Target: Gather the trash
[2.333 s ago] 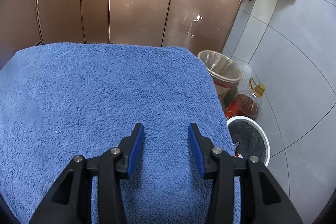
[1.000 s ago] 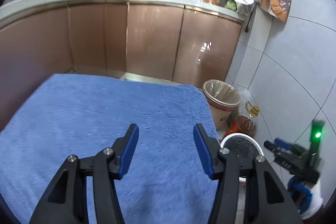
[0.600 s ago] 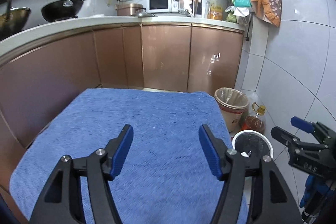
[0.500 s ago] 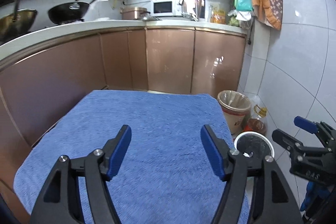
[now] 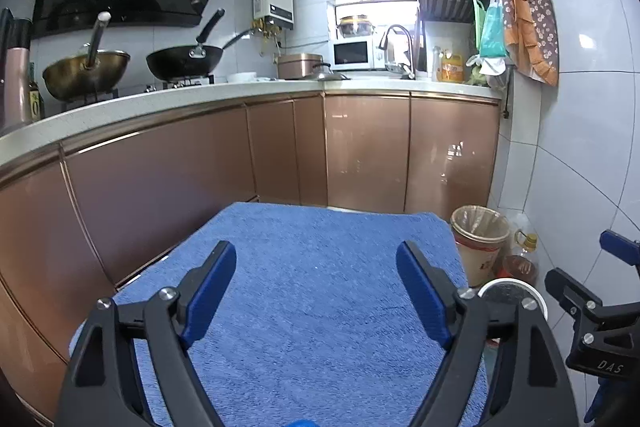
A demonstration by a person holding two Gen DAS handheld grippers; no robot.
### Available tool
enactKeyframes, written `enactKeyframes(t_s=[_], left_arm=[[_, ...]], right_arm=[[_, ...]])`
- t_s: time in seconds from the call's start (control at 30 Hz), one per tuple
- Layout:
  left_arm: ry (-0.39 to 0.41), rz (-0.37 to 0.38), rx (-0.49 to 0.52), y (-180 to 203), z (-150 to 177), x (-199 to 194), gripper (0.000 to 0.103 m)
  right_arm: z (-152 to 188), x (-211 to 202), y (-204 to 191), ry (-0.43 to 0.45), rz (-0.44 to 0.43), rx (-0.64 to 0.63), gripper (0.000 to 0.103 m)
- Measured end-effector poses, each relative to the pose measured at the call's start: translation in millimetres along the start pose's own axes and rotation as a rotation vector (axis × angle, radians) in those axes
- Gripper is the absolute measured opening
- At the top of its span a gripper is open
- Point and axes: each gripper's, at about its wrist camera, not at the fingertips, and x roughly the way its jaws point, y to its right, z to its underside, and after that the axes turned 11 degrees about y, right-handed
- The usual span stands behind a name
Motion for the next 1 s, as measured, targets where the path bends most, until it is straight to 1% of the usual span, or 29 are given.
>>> enactKeyframes(t_s=[0.07,0.4,1.0], left_arm=[[0.009,-0.006,-0.001,0,-3,-2,0.084],[0.047,-0.037,0.007,4,-5,-15,0.084],[0.046,-0.036,0.015,7,-4,-18,0.084]], right_arm=[[-1,-4,-1,0.012,0.008,-0.006,0.102],[-7,-19,0,0.057,0.039,-0.021,0.103],[-8,-25,3,0.083,0.070,-0.025,0.103]])
